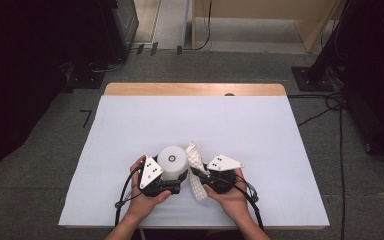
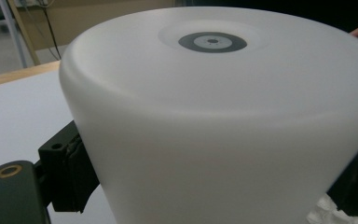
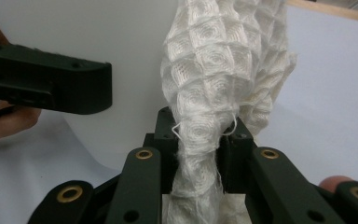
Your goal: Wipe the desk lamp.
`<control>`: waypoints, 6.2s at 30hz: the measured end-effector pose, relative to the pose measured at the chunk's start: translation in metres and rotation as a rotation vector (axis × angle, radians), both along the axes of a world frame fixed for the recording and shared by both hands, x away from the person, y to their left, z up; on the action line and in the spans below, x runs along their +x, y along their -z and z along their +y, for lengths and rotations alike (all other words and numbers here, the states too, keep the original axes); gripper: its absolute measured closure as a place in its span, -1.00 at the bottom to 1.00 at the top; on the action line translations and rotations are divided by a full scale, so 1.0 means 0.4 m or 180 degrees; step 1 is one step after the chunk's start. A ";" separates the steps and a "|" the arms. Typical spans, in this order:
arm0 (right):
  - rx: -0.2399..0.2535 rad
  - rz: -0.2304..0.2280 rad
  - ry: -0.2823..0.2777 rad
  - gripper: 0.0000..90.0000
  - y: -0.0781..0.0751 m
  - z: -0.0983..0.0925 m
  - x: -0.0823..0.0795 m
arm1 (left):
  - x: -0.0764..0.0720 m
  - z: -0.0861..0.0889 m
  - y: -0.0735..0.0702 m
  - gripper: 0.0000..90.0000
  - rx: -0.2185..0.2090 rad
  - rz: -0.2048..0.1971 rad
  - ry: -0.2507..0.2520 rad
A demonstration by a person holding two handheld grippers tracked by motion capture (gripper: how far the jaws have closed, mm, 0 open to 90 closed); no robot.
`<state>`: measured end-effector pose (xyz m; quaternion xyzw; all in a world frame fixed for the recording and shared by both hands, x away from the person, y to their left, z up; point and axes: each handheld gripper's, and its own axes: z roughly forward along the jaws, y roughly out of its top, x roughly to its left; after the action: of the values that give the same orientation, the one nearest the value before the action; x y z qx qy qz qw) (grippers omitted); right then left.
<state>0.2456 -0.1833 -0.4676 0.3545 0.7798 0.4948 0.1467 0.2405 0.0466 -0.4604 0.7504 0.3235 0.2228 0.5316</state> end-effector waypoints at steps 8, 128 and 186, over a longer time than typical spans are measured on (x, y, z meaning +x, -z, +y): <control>0.0158 -0.0198 -0.0003 0.61 -0.049 -0.011 -0.017 | 0.008 -0.006 0.023 -0.81 0.0075 0.0055 -0.0007; 0.0184 -0.0148 0.0088 0.61 -0.063 -0.015 -0.023 | -0.010 -0.022 -0.002 -0.81 0.0097 0.0066 0.0118; -0.0135 0.0000 0.0182 0.61 0.017 -0.001 -0.003 | 0.007 0.021 -0.020 -0.82 -0.0284 0.0183 -0.0029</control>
<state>0.2442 -0.1837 -0.4746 0.3735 0.7796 0.4737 0.1682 0.2432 0.0548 -0.4525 0.7306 0.3517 0.1890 0.5540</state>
